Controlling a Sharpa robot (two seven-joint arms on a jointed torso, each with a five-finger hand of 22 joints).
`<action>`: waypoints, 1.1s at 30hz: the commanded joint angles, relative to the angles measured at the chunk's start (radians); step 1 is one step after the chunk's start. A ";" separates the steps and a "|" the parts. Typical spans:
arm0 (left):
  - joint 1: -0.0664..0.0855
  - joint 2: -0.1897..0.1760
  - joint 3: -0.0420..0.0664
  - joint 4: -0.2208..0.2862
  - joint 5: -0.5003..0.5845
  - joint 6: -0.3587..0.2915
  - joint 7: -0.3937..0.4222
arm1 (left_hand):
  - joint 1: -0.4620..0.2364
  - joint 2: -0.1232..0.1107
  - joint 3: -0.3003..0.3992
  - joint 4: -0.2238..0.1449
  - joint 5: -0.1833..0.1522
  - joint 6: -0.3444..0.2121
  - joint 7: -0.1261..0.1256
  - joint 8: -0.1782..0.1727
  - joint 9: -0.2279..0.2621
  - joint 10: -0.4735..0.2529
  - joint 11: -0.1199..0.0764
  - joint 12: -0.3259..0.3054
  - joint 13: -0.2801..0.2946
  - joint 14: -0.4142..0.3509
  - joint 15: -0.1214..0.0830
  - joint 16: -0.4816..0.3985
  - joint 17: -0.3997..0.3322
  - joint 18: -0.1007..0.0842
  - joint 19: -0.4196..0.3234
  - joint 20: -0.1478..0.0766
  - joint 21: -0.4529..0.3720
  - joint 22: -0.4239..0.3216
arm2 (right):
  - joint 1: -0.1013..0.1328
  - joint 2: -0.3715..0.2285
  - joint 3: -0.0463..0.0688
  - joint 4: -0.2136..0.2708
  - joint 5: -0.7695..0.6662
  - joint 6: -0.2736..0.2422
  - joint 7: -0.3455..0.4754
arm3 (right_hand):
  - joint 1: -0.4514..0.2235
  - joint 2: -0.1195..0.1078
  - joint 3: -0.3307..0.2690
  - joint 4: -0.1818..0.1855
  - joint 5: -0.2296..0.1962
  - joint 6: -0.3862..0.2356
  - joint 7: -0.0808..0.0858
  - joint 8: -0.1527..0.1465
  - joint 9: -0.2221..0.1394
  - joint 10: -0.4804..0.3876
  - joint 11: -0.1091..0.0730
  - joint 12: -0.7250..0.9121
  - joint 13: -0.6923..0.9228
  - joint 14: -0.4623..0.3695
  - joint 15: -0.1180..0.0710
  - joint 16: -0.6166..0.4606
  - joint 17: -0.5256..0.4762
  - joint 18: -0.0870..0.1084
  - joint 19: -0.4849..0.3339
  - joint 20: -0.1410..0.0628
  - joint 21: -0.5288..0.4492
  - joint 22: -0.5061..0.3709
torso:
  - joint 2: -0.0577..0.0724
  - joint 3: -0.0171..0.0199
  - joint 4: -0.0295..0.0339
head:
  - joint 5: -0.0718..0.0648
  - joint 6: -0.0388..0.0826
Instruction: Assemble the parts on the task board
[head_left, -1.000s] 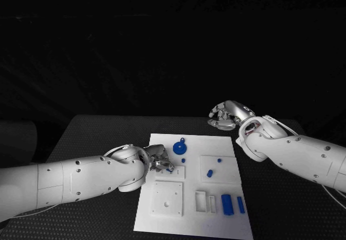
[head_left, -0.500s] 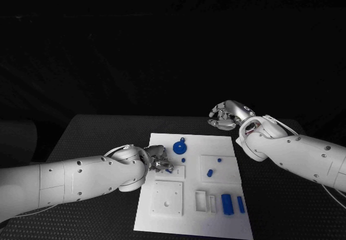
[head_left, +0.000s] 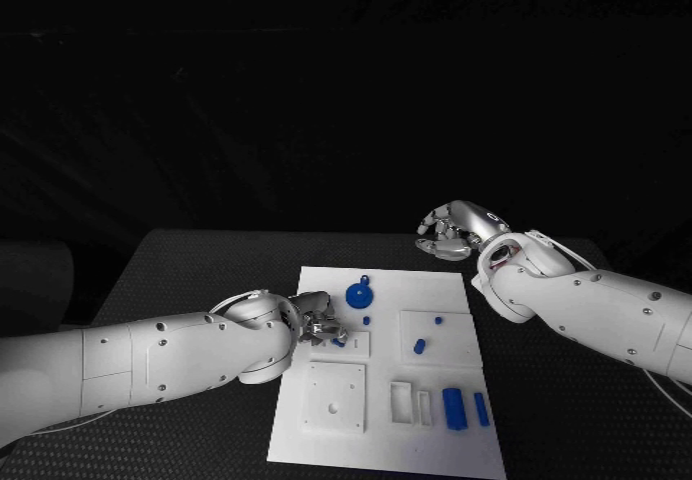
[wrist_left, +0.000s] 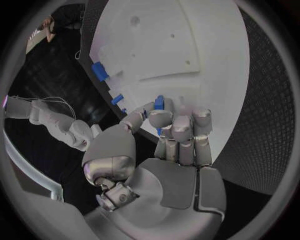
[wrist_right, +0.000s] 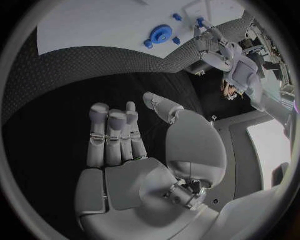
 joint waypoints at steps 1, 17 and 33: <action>-0.002 0.003 0.000 0.003 0.001 0.017 -0.002 | -0.004 0.006 0.018 0.032 -0.018 0.203 -0.117 0.081 0.137 -0.028 -0.025 0.006 -0.003 0.027 -0.031 0.004 -0.003 0.016 0.007 -0.110 0.003 0.011 | 0.000 0.000 0.000 0.002 0.000 0.010 0.006 | -0.008 0.000 -0.007 -0.002 0.008 0.008 0.012 -0.005 0.002 -0.005 0.001 0.001 -0.002 -0.005 0.000 -0.006 0.001 0.030 -0.006 -0.001 -0.004 0.001 | 0.000 0.0003 0.0001 | 0.001 0.001; -0.003 0.005 0.000 0.005 -0.026 0.013 -0.013 | -0.001 0.009 0.025 0.049 -0.075 0.199 -0.117 0.084 0.133 -0.031 -0.026 0.010 -0.013 0.024 -0.032 0.009 -0.012 0.018 0.007 -0.110 0.003 0.012 | 0.000 -0.002 0.000 0.004 0.001 0.011 0.005 | -0.013 0.001 -0.009 0.000 0.031 0.008 0.012 -0.005 0.002 -0.006 0.001 0.003 -0.004 -0.005 0.000 -0.007 0.003 0.030 -0.006 -0.001 -0.005 0.003 | 0.000 0.0001 0.0000 | 0.001 0.004; -0.006 -0.015 0.000 0.030 -0.036 -0.033 -0.004 | 0.019 -0.002 0.031 0.047 -0.071 0.199 -0.118 0.086 0.133 -0.031 -0.026 0.013 -0.018 0.025 -0.032 0.013 -0.017 0.019 0.008 -0.112 0.005 0.013 | 0.000 -0.003 0.000 0.004 0.005 0.011 0.006 | -0.015 0.002 -0.010 0.001 0.039 0.008 0.012 -0.005 0.003 -0.007 0.001 0.003 -0.005 -0.005 0.000 -0.007 0.003 0.030 -0.006 -0.001 -0.005 0.003 | 0.000 0.0002 -0.0008 | 0.001 0.005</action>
